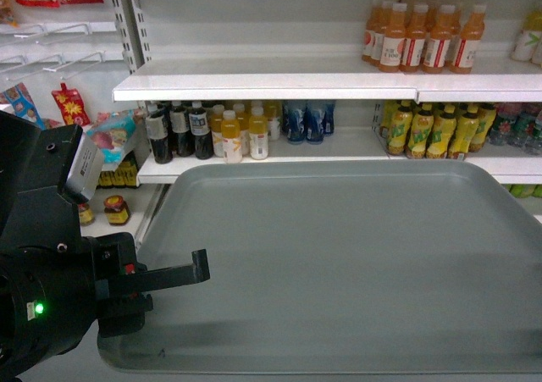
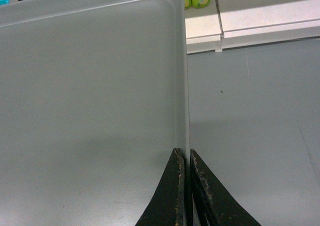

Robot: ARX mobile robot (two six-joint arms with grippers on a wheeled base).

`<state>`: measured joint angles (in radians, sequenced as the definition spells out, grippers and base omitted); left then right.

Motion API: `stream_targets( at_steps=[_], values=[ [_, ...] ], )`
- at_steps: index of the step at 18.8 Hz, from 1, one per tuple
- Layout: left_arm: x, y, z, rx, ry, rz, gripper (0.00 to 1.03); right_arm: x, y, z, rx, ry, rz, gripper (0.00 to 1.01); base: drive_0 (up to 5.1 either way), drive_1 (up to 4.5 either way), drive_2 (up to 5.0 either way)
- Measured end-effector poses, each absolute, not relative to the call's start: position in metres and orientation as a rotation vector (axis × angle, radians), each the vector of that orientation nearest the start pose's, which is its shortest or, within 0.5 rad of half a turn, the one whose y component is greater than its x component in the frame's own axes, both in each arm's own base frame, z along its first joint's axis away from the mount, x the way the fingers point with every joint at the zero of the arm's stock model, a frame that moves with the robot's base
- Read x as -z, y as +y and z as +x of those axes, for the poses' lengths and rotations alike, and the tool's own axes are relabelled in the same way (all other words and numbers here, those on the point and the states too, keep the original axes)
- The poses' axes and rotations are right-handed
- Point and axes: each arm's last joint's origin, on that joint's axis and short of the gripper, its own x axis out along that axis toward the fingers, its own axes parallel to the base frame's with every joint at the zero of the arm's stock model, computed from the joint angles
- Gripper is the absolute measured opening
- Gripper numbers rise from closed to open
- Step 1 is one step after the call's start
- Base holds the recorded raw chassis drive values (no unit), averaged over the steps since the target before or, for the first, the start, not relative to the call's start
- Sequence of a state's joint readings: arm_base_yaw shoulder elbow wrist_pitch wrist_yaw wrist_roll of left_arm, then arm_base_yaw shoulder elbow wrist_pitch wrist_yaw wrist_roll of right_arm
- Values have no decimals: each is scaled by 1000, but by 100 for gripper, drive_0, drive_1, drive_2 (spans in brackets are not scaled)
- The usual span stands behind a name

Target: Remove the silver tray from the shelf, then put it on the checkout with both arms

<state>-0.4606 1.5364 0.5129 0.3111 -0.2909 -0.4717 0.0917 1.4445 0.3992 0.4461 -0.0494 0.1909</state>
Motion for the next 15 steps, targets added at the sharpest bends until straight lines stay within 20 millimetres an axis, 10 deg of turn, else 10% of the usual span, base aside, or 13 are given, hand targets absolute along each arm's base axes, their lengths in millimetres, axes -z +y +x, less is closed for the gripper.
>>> stream_targets(
  at_steps=[15],
  values=[
    [-127, -109, 238, 2, 683, -191, 3, -129, 24, 240, -79, 613, 172, 3, 6, -405, 417]
  ],
)
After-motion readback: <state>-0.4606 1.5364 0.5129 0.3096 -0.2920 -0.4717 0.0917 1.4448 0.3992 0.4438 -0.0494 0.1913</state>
